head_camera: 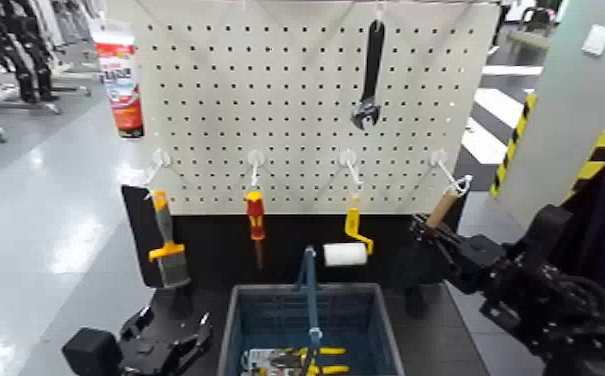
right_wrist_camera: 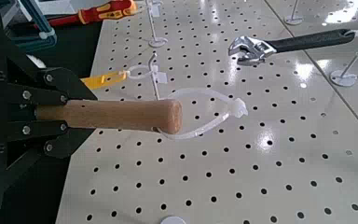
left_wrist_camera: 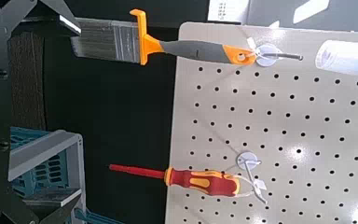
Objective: Put the tool with the wooden handle into the crate.
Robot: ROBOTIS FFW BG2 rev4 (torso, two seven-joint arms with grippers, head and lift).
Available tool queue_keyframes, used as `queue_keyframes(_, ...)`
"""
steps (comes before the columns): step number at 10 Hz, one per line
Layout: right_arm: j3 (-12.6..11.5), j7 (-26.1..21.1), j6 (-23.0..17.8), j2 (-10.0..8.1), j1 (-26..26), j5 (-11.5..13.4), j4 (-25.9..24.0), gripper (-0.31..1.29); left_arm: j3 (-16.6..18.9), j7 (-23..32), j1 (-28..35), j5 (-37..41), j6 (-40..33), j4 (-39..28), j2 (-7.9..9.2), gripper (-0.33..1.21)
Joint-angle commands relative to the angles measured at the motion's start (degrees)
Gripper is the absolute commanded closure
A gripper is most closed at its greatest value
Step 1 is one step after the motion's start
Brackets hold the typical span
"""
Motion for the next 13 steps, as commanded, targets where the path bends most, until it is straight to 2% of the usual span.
queue_keyframes(1,0.6,0.0,0.6,1.16,1.6,-2.2,-0.7,1.26,0.0,-0.1,-0.1,0.0,0.0,0.1,0.00,0.10)
queue_keyframes(3,1.9,0.1,1.0,2.04,2.2,-3.7,-0.5,1.26,0.0,-0.1,-0.1,0.0,0.0,0.1,0.00,0.10)
queue_keyframes(7,5.7,0.2,0.7,2.74,2.6,-6.8,3.3,1.26,-0.1,-0.1,0.0,0.0,-0.1,0.1,0.00,0.10)
queue_keyframes(12,8.5,0.0,-0.4,3.71,2.9,-7.7,8.9,1.26,0.0,-0.1,0.1,0.0,-0.2,0.1,0.00,0.10)
queue_keyframes(13,9.0,-0.7,0.3,3.80,2.7,-7.7,9.8,1.26,-0.1,-0.1,0.0,0.0,-0.1,0.2,0.00,0.10)
